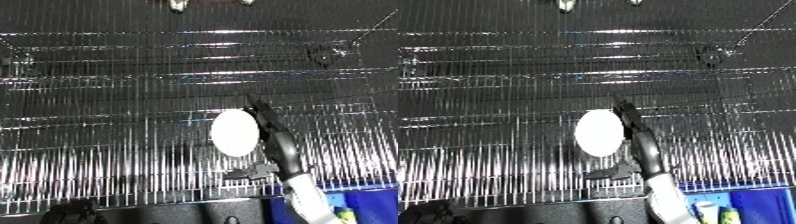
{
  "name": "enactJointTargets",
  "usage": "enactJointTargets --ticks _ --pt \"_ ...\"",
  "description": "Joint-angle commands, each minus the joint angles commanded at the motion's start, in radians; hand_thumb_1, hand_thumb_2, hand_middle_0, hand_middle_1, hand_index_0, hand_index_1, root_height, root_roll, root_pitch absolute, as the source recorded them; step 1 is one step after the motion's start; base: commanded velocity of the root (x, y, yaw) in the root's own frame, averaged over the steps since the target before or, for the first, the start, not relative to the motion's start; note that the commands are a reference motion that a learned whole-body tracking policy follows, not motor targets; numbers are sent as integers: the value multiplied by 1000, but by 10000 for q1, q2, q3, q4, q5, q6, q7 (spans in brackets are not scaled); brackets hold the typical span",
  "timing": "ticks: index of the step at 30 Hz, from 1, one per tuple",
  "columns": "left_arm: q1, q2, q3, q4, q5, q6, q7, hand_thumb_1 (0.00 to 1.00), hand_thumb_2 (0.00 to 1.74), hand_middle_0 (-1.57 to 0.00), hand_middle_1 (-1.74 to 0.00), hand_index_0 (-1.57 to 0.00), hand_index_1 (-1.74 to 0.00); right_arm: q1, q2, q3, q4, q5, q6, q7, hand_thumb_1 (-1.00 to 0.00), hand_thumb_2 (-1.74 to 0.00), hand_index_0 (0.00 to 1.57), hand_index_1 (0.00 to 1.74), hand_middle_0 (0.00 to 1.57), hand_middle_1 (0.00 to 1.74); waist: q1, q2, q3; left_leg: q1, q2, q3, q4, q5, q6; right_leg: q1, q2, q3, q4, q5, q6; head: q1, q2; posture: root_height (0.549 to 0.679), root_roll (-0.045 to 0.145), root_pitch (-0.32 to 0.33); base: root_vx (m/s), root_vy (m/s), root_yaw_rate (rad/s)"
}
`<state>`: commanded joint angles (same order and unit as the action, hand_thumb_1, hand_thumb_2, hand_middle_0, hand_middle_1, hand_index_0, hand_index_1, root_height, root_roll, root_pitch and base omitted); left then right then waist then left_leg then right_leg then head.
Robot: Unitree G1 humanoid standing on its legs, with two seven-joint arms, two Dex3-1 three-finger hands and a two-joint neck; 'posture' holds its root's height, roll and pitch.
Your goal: Pick up the object and place it into the box
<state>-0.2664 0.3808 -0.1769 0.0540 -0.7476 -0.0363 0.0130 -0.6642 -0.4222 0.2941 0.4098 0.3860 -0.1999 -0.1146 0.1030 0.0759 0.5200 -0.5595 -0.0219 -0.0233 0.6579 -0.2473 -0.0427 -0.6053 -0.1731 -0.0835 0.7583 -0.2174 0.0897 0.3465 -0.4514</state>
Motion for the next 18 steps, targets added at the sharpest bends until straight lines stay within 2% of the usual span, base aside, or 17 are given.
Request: enactJointTargets --ticks 13,18 --pt "-113 23 -194 10 -210 -57 29 1000 1740 -1570 -1740 -1570 -1740 -691 -77 213 819 -70 44 -329 -750 -1305 1178 1305 1178 1305 89 109 0 107 -66 3 -205 63 57 19 1 -36 -110 48 -44 404 227 641 53 141 -24 14 9" --pt "-130 91 -218 63 -298 -145 -27 1000 1740 -1570 -1740 -1570 -1740 -714 -221 169 951 -102 14 -616 -750 -1305 1178 1305 1178 1305 63 96 0 208 -37 -2 -315 91 81 82 25 -23 -200 80 -41 499 349 642 51 139 -44 -8 -10"
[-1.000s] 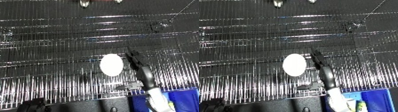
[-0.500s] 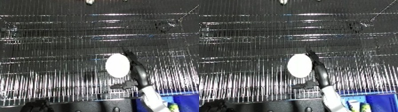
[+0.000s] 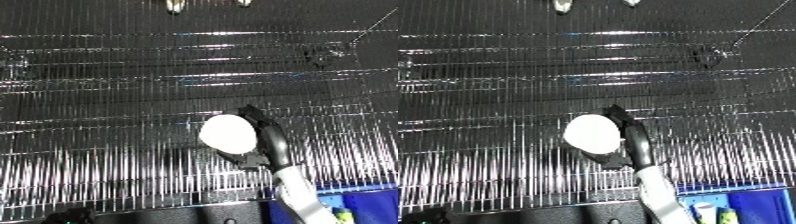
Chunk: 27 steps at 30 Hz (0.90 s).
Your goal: Pick up the object and place it into the box
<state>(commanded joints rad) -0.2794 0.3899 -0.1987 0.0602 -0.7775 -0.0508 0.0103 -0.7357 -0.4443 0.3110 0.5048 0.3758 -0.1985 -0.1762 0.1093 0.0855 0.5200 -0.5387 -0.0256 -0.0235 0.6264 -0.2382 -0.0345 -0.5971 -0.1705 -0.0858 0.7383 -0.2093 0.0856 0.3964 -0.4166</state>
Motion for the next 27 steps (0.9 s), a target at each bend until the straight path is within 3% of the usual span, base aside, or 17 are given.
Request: enactJointTargets --ticks 8,15,20,27 --pt "212 123 126 1 -36 -136 -175 1000 1740 -1570 -1740 -1570 -1740 377 -227 -345 -870 -237 -192 -510 -750 -1305 1178 1305 1178 1305 -172 -141 0 469 75 -56 -297 36 33 399 106 51 -338 73 31 -104 267 645 46 123 -43 -32 -64" --pt "614 154 410 50 81 -325 -471 1000 1740 -1570 -1740 -1570 -1740 1431 -302 -1132 -2833 -773 -312 -1060 -750 -1305 1178 1305 1178 1305 -605 -394 0 1175 232 4 -491 -68 32 1037 317 216 -750 105 65 -328 503 650 42 89 -41 -50 -184" --pt "712 162 679 84 203 -203 -700 1000 1740 -1570 -1740 -1570 -1740 2155 -285 -1749 -3820 -878 -497 -1232 -750 -1305 1178 1305 1178 1305 -956 -548 0 1728 377 157 -671 -97 -19 1565 437 330 -1154 169 98 -321 639 654 42 61 -50 -62 -235" --pt "625 183 909 171 370 72 -947 1000 1740 -1570 -1740 -1570 -1740 2946 -312 -2418 -4438 -949 -730 -1505 -750 -1305 1178 1305 1178 1305 -1402 -638 0 2538 595 452 -1087 -10 -127 2323 461 490 -1832 347 148 57 612 660 43 27 -55 -63 -226"
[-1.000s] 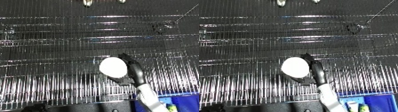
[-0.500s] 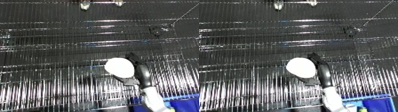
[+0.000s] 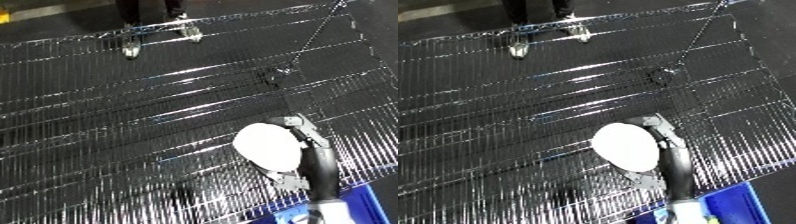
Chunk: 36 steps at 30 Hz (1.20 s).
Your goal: Pick up the object and place it into the box
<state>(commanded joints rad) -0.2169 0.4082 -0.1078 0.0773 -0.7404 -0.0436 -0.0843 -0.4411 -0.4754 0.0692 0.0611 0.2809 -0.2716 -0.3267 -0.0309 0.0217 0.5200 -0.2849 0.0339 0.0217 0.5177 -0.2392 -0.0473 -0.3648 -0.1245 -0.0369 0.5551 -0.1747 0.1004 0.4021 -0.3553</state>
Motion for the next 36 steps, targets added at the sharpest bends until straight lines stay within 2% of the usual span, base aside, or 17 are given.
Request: enactJointTargets --ticks 7,11,13,19,25,28,32,36 --pt "-72 55 57 154 -43 122 -52 1000 1740 -1570 -1740 -1570 -1740 664 -207 -542 -187 160 -164 -282 -750 -1305 1178 1305 1178 1305 -506 32 -23 950 256 370 -575 116 -161 895 -41 237 -927 245 38 640 -622 667 49 -8 -46 -22 -291" --pt "35 -49 11 268 -68 72 -106 1000 1740 -1570 -1740 -1570 -1740 1165 -365 -882 -249 361 -281 -396 -750 -1305 1178 1305 1178 1305 -830 164 -180 1436 357 642 -921 164 -251 1274 -57 402 -1406 340 49 1296 -884 670 54 -17 -22 38 -270" --pt "126 -133 -15 333 -102 12 -168 1000 1740 -1570 -1740 -1570 -1740 1484 -458 -1069 -271 492 -390 -418 -750 -1305 1178 1305 1178 1305 -1023 276 -281 1686 386 790 -1068 163 -282 1455 -67 487 -1600 350 52 1646 -1004 671 57 -21 0 87 -284" --pt "431 -414 -65 449 -192 -92 -358 1000 1740 -1570 -1740 -1570 -1740 2561 -660 -1797 -390 802 -649 -317 -750 -1305 1178 1305 1178 1305 -1635 624 -524 2361 412 1179 -1350 75 -304 1848 -116 727 -1784 239 73 2873 -1459 672 68 -40 36 102 -238" --pt "639 -669 -101 664 -189 -196 -538 1000 1740 -1570 -1740 -1570 -1740 3495 -588 -2387 -317 1113 -827 -192 -750 -1305 1178 1305 1178 1305 -2178 883 -691 2831 431 1538 -1539 -39 -294 2023 -88 948 -1873 175 129 3603 -1680 673 72 -48 35 77 -178" --pt "714 -762 -81 825 -179 -281 -599 1000 1740 -1570 -1740 -1570 -1740 3894 -476 -2651 -98 1362 -919 -138 -750 -1305 1178 1305 1178 1305 -2421 1016 -777 3047 420 1703 -1759 -26 -292 2082 -78 1054 -2032 220 195 3864 -1760 673 71 -47 15 60 -150" --pt "773 -834 -35 989 -175 -376 -602 1000 1740 -1570 -1740 -1570 -1740 4304 -309 -2931 375 1971 -1124 54 -750 -1305 1178 1305 1178 1305 -2666 1173 -867 3287 409 1871 -2130 65 -313 2161 -93 1140 -2367 348 309 4055 -1705 673 69 -41 5 47 -138" --pt "693 -901 -75 1113 -185 -495 -510 1000 1740 -1570 -1740 -1570 -1740 4469 -187 -3047 985 2670 -1295 257 -750 -1305 1178 1305 1178 1305 -2815 1311 -873 3396 384 1939 -2433 188 -346 2156 -111 1195 -2602 453 396 4156 -1517 674 68 -33 -28 33 -108"
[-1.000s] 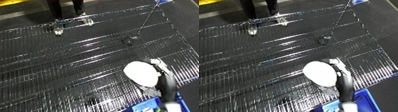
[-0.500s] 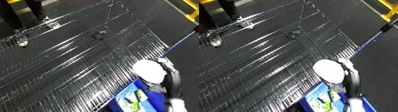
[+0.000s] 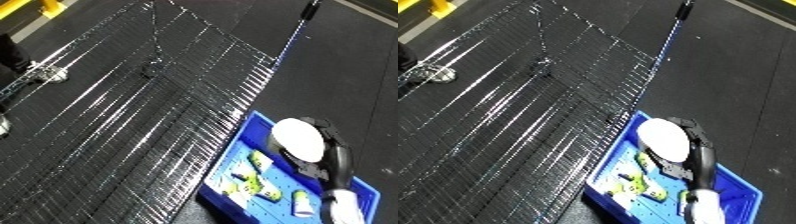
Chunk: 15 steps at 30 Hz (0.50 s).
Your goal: Pick up the object and place it into the box
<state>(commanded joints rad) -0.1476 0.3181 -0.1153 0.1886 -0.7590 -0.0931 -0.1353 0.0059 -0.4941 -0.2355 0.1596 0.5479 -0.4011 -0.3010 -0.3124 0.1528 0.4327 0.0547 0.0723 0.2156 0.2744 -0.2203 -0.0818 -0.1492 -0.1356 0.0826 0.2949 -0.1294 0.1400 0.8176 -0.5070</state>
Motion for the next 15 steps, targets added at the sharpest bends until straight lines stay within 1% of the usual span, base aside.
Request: enactJointTargets --ticks 1,4,8,11,15 --pt "-35 -6 -17 18 -8 -12 21 1000 1740 -1570 -1740 -1570 -1740 8 10 -17 167 145 -37 17 -750 -1305 1178 1305 1178 1305 -14 25 4 4 -6 -4 -54 30 -8 -12 -6 6 -29 15 15 53 33 673 68 -31 -42 10 -70" --pt "-138 -7 -84 61 -35 -27 54 1000 1740 -1570 -1740 -1570 -1740 -15 -3 -55 690 570 -147 72 -600 -1044 942 1044 942 1044 -23 84 18 -6 -19 -21 -151 86 -27 -41 -35 6 -104 56 41 190 69 674 68 -26 -41 5 -45" --pt "-258 6 -200 133 -83 -41 49 1000 1740 -1570 -1740 -1570 -1740 -133 -135 -99 1344 1064 -198 182 -400 -696 628 696 628 696 6 132 51 -69 -24 -40 -118 94 -44 -73 -65 -14 -128 82 34 271 67 674 70 -23 -32 -5 9" --pt "-338 25 -239 140 -120 23 54 1000 1740 -1570 -1740 -1570 -1740 -181 -193 -125 1627 1218 -231 210 -250 -435 393 435 393 435 40 147 53 -104 -19 -79 -72 90 -52 -79 -70 -30 -95 73 16 249 51 674 70 -23 -8 -18 49" --pt "-357 14 -281 83 -138 88 114 1000 1740 -1570 -1740 -1570 -1740 -154 -145 -73 1672 1135 -269 112 -50 -87 79 87 79 87 82 149 18 -135 -22 -146 -49 106 -59 -100 -50 -61 -30 41 -17 169 -75 674 71 -22 8 -13 57"
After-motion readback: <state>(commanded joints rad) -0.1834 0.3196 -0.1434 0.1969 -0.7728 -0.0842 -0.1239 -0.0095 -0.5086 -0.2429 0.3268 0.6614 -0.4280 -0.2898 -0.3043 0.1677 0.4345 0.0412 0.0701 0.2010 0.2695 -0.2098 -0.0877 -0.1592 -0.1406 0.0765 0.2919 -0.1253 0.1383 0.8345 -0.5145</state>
